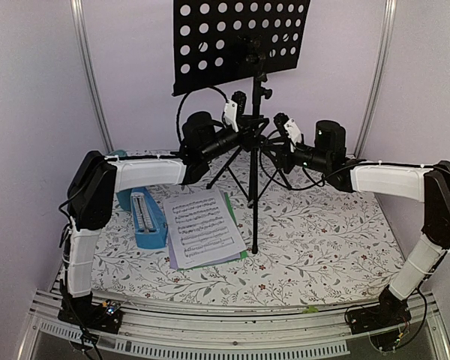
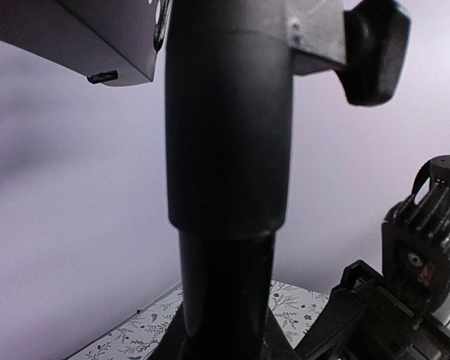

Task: Set up the instrument practice props
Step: Screw the knob on the music stand.

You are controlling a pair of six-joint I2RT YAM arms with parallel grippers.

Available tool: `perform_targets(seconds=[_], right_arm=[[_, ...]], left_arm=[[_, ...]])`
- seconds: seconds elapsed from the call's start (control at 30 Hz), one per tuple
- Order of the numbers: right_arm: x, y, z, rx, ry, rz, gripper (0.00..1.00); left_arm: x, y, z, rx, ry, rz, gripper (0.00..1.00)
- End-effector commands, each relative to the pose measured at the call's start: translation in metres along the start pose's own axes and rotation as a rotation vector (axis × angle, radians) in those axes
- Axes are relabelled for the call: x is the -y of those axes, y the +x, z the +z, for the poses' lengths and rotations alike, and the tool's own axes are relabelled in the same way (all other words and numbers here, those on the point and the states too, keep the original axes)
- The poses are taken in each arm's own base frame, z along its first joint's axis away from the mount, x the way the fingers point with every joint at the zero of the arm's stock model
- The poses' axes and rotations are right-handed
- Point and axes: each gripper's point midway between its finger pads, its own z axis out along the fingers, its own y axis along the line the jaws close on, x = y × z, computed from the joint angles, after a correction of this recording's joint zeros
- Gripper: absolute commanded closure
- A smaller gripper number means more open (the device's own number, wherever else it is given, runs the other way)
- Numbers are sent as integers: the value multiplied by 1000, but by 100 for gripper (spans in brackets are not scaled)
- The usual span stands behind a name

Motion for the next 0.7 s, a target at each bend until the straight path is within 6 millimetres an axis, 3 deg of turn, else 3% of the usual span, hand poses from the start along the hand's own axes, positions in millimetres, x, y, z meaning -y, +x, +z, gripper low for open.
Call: perform_targets(seconds=[0.0, 0.17, 0.43, 0.57, 0.67], right_arm=[[-6, -31, -6, 54, -57, 204, 64], [-20, -34, -10, 50, -142, 370, 54], [-35, -35, -23, 55, -199, 352, 44], [-22, -33, -34, 59, -138, 311, 43], [1, -28, -44, 56, -63, 302, 41]], left_arm=[[24, 14, -1, -78, 47, -86, 100], [24, 16, -3, -83, 44, -85, 100], [23, 17, -2, -85, 44, -79, 100], [23, 18, -1, -85, 45, -83, 100], [23, 18, -1, -87, 45, -83, 100]])
